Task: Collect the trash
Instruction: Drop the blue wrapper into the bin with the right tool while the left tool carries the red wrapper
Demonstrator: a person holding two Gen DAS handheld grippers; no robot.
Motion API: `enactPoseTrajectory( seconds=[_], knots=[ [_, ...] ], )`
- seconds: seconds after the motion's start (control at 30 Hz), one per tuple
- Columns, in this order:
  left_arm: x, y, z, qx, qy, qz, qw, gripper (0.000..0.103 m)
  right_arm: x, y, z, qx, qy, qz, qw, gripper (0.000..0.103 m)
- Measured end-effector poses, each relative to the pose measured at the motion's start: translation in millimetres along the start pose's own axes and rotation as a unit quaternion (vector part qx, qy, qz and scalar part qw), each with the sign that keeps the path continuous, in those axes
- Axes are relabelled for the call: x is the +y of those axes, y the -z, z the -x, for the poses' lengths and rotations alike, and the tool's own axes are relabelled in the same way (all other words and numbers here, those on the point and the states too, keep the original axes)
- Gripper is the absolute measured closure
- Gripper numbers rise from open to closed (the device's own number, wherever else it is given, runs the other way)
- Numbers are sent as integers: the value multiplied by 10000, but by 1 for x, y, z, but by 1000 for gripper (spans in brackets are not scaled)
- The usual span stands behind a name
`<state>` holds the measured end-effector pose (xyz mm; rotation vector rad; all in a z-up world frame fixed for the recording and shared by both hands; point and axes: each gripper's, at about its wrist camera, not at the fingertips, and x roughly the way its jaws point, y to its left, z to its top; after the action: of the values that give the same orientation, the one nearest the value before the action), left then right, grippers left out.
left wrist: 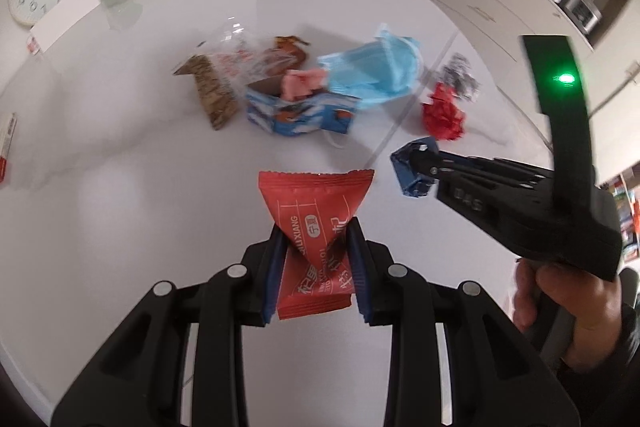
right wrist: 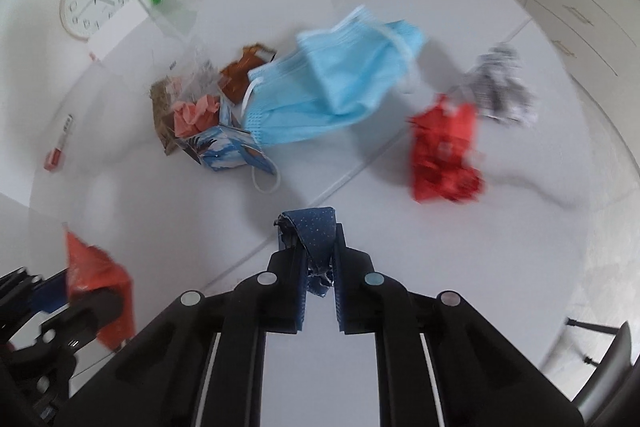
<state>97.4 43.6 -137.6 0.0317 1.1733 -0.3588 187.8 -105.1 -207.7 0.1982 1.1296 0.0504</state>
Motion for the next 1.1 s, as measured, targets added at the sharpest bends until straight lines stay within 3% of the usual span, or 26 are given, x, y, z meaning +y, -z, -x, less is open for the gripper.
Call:
enactPoseTrajectory(
  seconds=[0.23,0.47,0.63,0.83,0.87,0.93,1.1],
  knots=[
    [-48,11,12,-34,280,-463,9985,73,-45,62,81,-384,193,-415,9982,91],
    [-109,32,19,-10,600,-1032,9929,73,-107,144,129,-282,702,-1075,9913,91],
    [-147,44,23,18,752,-1395,9874,73,-144,192,140,-118,918,-1490,9845,91],
    [-188,59,26,100,861,-1806,9797,73,-183,231,122,156,940,-1972,9757,89],
    [-191,60,25,114,865,-1852,9788,73,-192,238,114,260,916,-2083,9734,85],
    [-202,66,25,161,883,-1978,9761,73,-203,246,101,371,838,-2280,9694,50],
    [-228,80,20,345,940,-2240,9694,73,-226,265,92,536,841,-2663,9587,31]
  ],
)
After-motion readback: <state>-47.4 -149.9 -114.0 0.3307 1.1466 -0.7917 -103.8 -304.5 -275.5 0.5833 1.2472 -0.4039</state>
